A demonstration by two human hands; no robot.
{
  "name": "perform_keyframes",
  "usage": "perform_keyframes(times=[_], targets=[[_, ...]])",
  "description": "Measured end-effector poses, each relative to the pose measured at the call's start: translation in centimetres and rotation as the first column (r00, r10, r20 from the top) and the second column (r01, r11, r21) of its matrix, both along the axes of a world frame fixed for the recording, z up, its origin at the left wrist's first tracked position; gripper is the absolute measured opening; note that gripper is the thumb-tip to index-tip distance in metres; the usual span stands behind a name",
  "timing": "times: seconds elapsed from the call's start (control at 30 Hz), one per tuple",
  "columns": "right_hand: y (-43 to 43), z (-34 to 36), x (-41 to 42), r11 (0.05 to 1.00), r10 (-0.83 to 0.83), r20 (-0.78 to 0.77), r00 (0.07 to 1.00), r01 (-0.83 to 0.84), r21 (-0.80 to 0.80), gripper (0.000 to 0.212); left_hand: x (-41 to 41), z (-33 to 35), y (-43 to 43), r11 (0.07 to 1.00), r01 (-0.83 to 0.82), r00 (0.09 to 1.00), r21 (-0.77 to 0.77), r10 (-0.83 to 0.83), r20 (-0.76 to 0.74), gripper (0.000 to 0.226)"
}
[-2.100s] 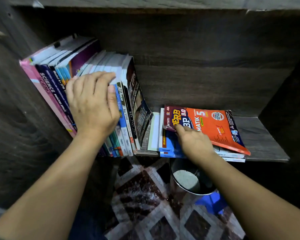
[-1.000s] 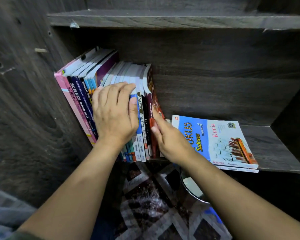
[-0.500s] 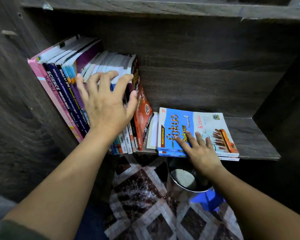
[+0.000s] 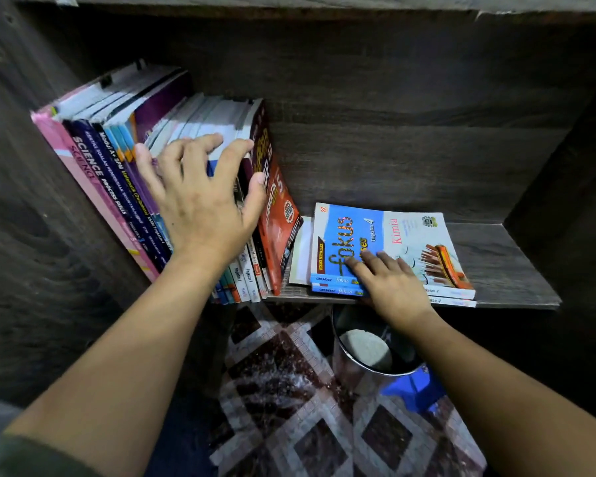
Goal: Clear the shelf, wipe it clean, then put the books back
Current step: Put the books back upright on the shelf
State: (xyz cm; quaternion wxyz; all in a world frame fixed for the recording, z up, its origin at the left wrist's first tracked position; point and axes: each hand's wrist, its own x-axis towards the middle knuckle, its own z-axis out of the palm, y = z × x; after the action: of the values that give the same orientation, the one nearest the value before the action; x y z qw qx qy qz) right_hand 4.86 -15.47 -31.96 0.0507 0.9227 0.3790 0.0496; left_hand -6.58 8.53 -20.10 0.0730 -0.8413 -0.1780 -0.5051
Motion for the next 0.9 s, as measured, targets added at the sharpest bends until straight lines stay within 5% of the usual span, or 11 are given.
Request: perform_keyframes(times=[0.6,0.73,0.9], targets=[[-5.2,1.4,1.3,0.969,-0.244,-0.067,0.968,0.241,-0.056,0.057,0.3,-0.2,-0.2,0.999,0.023,0.999,-0.044,-0.021,0.044,0.033],[-2.1,0.9,-1.1,0.998,-0.060,0.015,0.998,0.061,-0.025,0.075,0.2,-0.2,-0.1,0.998,0.034,0.999,-0.051,-0.032,0.041,0.034],[0.8,-0.9,-1.2,0.998,0.014,0.119,0.993,-0.020,0.054,0.042,0.0,-0.3,0.1,0.999,0.034,0.999,-0.031,-0.033,0.025,0.036]])
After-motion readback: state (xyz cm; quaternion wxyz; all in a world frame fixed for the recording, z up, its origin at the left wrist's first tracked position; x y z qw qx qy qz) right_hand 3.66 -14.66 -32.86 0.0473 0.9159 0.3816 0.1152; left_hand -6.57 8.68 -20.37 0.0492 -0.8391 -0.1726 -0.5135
